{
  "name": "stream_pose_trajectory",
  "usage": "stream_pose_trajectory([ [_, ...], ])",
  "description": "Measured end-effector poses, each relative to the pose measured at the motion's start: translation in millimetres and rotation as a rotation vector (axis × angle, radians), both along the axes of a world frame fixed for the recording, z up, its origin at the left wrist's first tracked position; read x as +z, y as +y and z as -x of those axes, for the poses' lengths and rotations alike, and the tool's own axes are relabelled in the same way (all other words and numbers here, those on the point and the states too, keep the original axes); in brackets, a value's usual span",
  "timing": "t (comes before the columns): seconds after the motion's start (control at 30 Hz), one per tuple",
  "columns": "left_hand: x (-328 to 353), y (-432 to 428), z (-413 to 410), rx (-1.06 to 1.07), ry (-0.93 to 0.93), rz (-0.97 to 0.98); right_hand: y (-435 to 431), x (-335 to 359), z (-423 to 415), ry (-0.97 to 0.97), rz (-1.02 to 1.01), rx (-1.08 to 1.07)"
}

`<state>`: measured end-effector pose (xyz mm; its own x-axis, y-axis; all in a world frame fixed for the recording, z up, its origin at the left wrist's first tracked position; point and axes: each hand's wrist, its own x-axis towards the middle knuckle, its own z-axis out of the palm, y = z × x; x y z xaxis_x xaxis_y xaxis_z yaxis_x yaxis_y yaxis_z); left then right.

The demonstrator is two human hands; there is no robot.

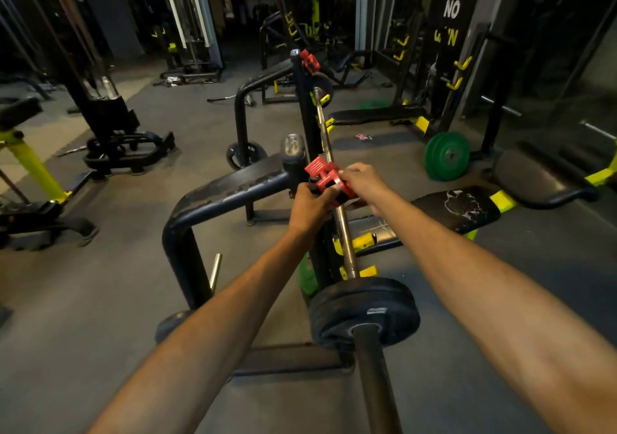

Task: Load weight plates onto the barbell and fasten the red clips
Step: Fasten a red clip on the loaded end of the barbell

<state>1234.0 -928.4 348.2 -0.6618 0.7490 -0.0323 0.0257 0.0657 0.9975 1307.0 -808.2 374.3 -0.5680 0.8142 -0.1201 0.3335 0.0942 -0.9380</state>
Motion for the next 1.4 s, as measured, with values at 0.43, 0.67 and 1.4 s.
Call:
stream_pose_trajectory([
  [0.43,15.3,-29.8,-41.9,-0.076,0.048,-0.144,-32.3,-2.9,-69.9,0.1,-0.378,-0.145],
  [0.67,-10.2,-133.1,-117.3,-0.25,0.127,-0.151,-121.3,-48.6,-177.9,0.093,-0.456,0.026],
  [1.4,-74.2,-339.8,-257.2,-0.349,0.233,0.099,-314.6,-126.9,-353.1,-0.145,-0.619,0.403],
])
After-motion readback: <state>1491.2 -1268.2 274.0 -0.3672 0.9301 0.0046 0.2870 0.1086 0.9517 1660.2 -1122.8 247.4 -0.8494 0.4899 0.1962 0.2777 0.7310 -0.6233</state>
